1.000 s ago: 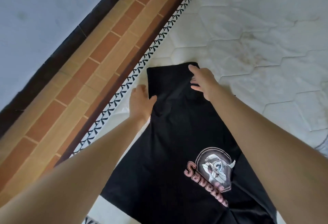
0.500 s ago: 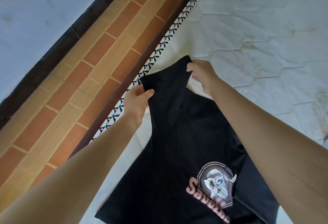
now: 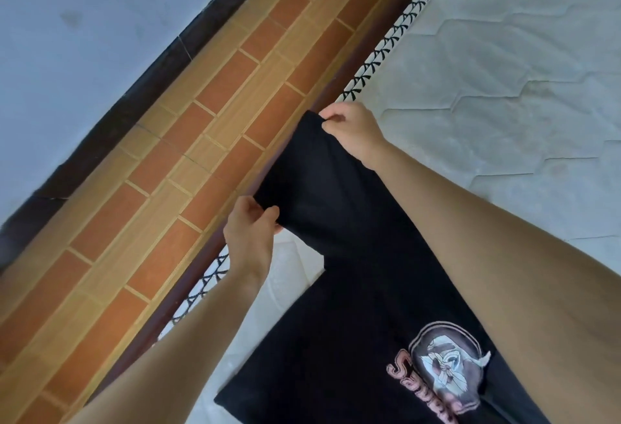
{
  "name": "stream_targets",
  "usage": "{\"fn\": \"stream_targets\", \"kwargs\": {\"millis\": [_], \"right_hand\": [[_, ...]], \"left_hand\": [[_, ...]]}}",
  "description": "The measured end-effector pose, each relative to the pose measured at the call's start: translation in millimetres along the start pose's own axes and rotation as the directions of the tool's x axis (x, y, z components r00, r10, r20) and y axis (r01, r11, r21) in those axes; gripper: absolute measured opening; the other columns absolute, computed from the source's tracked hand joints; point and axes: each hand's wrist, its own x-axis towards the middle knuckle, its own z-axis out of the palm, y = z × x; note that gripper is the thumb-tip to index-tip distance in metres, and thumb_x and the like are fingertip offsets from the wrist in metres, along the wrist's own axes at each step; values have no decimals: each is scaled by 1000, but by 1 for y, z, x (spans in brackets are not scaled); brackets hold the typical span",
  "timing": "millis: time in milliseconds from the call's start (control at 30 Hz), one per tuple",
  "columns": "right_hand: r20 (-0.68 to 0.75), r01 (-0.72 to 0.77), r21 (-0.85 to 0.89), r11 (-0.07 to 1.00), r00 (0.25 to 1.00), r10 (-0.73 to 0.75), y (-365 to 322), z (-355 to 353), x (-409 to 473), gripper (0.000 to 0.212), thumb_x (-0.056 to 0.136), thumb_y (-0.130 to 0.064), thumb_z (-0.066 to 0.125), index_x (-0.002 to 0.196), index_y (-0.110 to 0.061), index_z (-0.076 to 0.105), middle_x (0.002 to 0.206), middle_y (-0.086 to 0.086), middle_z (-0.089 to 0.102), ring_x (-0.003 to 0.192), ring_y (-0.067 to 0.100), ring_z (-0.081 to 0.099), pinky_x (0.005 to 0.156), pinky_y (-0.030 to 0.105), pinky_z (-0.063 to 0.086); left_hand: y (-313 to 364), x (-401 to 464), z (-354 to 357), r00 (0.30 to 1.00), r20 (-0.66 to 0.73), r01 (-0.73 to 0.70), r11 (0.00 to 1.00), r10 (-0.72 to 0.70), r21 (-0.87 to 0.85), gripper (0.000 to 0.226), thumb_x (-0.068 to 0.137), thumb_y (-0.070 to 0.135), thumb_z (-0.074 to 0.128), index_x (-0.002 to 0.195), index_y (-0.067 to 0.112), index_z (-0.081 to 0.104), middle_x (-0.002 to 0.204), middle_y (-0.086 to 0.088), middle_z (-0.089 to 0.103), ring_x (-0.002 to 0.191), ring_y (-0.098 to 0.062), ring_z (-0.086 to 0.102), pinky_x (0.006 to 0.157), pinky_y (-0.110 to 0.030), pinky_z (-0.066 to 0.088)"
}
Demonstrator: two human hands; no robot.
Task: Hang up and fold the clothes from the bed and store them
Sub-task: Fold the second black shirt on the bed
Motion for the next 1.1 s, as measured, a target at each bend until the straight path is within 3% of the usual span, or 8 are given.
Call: {"fn": "stream_targets", "kwargs": {"millis": [167,367,533,600,700,800,900,1100], "right_hand": [[89,11,-17,1000,996,-9,-9,10,4,20,91,-18,62,109,-12,71,96,-6,66,97,11,61,87,25,49],[53,26,67,997,998,-29,-16,-8,3,12,87,-15,60,93,-22,68,84,-15,62,91,7,59,82,22,47],[-30,-17,241,970,999,25,-1,-52,-25,17,86,-4,55,90,-16,67,80,-7,58,78,5,53,75,19,41],[-67,-46,287,957,995,68,14,-70,-44,23,85,0,53,88,-18,66,87,-1,59,78,8,52,72,17,40],[-129,-113,359,926,977,170,47,-94,-79,29,84,7,48,82,-16,65,89,1,60,78,7,51,72,11,42],[-155,-206,413,887,944,291,90,-106,-113,34,86,9,50,73,-20,63,92,0,61,86,9,56,89,19,49],[-122,-321,453,832,902,414,136,-106,-143,36,87,9,49,72,-19,64,92,3,60,89,14,58,84,23,55],[-90,-370,735,568,777,623,182,-83,-191,17,98,-1,49,101,-10,63,100,5,61,89,13,62,75,21,57]], "left_hand": [[-3,-5,2,995,-43,90,990,-95,-108,9,91,6,60,86,8,52,95,-17,67,92,-29,70,86,-38,59],[6,-29,1,989,-100,-115,993,112,-33,11,92,23,64,92,12,63,81,0,69,80,-18,68,89,-39,56],[29,-78,21,931,-81,-355,934,356,21,15,91,16,66,80,20,57,70,15,55,72,-2,54,71,-9,43],[27,-95,30,865,-1,-501,863,502,64,19,91,14,67,83,29,60,80,13,60,79,-6,60,74,-11,45],[13,-107,43,654,177,-753,614,735,235,8,86,13,67,86,20,69,85,7,66,83,-16,62,72,-24,50],[-5,-117,56,444,346,-882,336,827,330,7,81,12,66,83,14,72,85,6,67,81,-13,57,64,-11,41],[-31,-122,68,305,510,-939,163,805,304,9,78,9,67,83,14,72,83,5,67,79,-13,56,65,-12,37],[-82,-114,76,315,864,-948,173,392,267,28,74,12,77,102,14,71,91,2,69,79,-21,64,68,-32,55]]}}
